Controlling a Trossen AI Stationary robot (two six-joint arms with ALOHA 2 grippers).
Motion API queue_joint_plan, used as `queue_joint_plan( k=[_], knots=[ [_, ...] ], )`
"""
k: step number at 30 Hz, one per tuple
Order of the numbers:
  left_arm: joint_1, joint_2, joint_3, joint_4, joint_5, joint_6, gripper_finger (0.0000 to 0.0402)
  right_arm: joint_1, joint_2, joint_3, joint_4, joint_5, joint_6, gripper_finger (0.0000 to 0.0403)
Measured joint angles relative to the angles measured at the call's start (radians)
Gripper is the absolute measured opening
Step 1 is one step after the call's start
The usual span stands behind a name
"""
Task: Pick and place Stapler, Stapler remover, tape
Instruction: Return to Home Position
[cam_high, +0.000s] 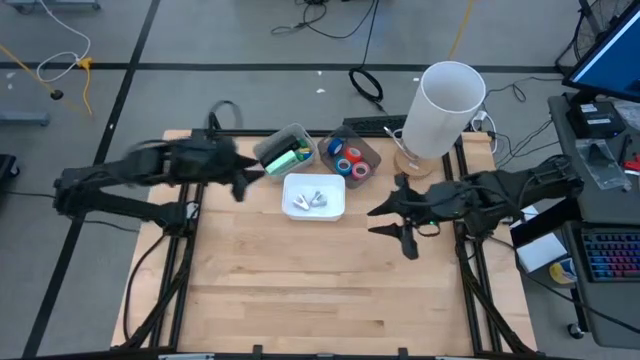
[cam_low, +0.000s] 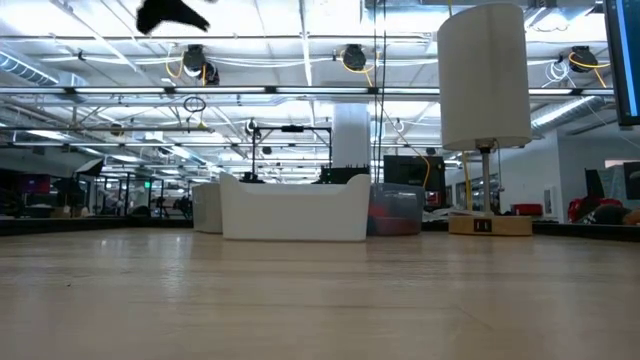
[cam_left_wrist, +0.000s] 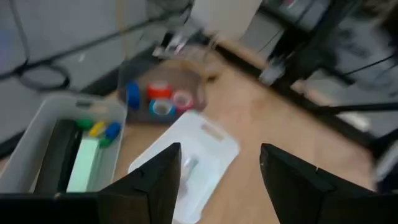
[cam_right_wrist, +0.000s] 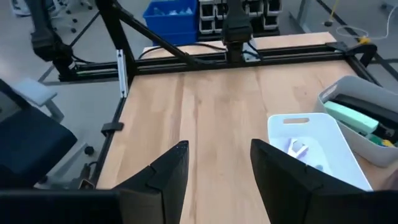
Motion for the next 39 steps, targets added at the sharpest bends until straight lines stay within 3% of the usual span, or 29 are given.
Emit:
queue_joint_plan(
  k=[10,24,39],
  knots=[
    [-0.142,-0.273,-0.098,0.004,-0.111,0.07,0.0218,0.054,-0.248,-0.287,0.111,0.06,0.081,0.0164],
    [-0.216,-0.586,-0.499,0.174,-0.151,0.052,0.0218,0.054,-0.65,-0.733,0.263,0.056,0.132,0.0164],
    [-0.218,-0.825,-0.782,0.26,-0.142,0.001,0.0218,0.054,-0.914,-0.926,0.266,0.053,0.116,0.0164]
  ],
)
